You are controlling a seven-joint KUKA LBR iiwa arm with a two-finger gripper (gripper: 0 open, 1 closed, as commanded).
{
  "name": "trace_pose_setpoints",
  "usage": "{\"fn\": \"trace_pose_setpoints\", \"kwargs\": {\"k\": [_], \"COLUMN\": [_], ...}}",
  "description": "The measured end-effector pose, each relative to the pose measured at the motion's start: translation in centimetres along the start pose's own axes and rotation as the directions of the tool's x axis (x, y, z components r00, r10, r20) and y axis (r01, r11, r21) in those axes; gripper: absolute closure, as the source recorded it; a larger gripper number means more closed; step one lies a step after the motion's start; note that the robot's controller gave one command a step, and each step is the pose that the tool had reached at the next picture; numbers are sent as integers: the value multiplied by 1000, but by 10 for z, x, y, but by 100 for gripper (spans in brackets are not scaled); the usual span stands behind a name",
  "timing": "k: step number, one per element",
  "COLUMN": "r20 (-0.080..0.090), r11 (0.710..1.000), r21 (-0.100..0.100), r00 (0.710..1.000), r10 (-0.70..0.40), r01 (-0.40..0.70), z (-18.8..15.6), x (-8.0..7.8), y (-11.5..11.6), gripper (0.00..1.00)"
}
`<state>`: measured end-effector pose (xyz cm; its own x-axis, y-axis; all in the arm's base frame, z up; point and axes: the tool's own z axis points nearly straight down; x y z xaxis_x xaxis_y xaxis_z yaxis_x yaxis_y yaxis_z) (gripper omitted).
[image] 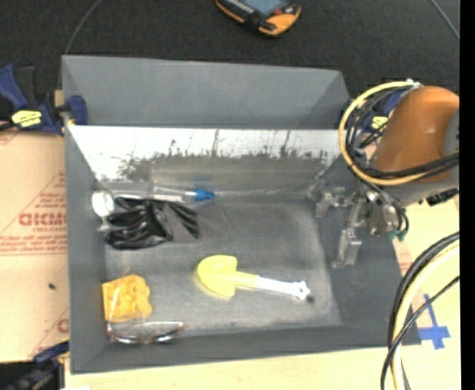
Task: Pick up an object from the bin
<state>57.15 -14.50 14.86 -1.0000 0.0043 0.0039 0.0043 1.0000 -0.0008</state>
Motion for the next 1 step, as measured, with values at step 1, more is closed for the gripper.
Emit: {"fn": "trace_pose_setpoints", "kwargs": {"k": [1], "r20": [8], "r11": [1000], "r21": [1], "r00": [1000], "r10": [-5], "r01": [5], "z": [-5], "x": [-2], "y": [1], "gripper": [0]}}
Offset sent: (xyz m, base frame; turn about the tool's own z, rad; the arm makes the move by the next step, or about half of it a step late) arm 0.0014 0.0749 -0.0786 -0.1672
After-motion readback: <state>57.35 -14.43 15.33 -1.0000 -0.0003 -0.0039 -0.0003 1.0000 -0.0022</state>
